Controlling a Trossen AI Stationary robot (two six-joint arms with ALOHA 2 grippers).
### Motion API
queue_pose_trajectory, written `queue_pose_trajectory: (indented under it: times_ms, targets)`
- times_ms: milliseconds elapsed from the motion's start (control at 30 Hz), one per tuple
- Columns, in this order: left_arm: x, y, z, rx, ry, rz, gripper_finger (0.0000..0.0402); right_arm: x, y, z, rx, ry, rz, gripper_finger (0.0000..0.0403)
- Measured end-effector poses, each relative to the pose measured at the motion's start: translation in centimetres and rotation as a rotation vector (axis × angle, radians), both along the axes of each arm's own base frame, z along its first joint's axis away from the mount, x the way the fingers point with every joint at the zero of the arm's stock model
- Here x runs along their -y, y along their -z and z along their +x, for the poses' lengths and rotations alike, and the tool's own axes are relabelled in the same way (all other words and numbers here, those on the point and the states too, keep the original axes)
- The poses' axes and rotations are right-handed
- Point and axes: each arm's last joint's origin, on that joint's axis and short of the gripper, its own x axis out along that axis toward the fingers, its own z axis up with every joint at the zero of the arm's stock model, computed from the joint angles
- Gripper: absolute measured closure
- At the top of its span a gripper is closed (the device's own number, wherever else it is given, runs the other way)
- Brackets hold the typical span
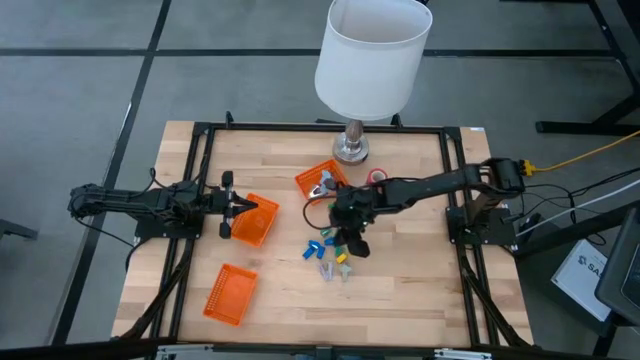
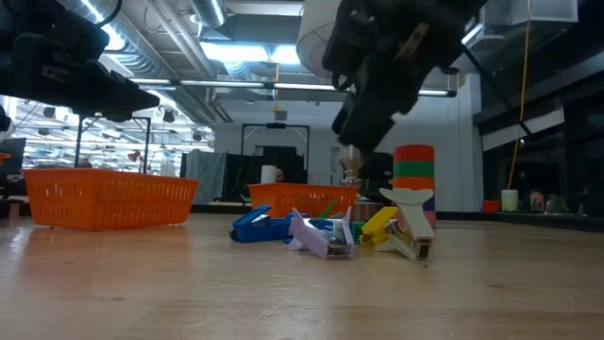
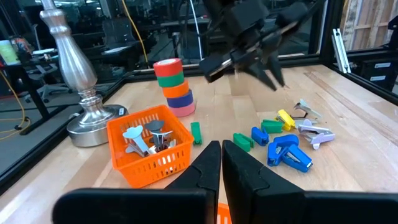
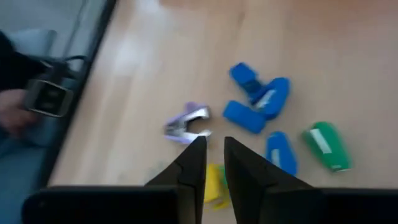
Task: Pick and place Stapler, Stapler remover, tape
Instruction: Put the gray staple remover into the top orange bin
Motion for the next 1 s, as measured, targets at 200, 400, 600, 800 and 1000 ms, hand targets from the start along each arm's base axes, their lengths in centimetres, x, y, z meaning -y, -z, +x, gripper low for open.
queue_pose_trajectory:
  times_ms: [200,400,600,800,1000]
  targets:
    - [0.0,0.0,0.0,0.0,0.0,0.0,0.0391,-0.9,-0.2,-1.2,-0.151,0.018,0.114,0.0345]
    - [0.0,0.0,0.0,0.0,0.0,0.0,0.0389,-2.1,0.2,-1.9,-0.254,0.045,0.132,0.0345]
    - [0.0,0.0,0.0,0.0,0.0,0.0,0.0391,-3.3,0.2,-2.1,-0.311,0.054,0.198,0.0315]
    - [0.0,0.0,0.0,0.0,0.0,0.0,0.0389,-3.9,0.5,-2.1,-0.359,0.118,0.223,0.0274]
    - [0.0,0.0,0.0,0.0,0.0,0.0,0.0391,-4.2,1.6,-1.5,-0.389,0.198,0.217,0.0261]
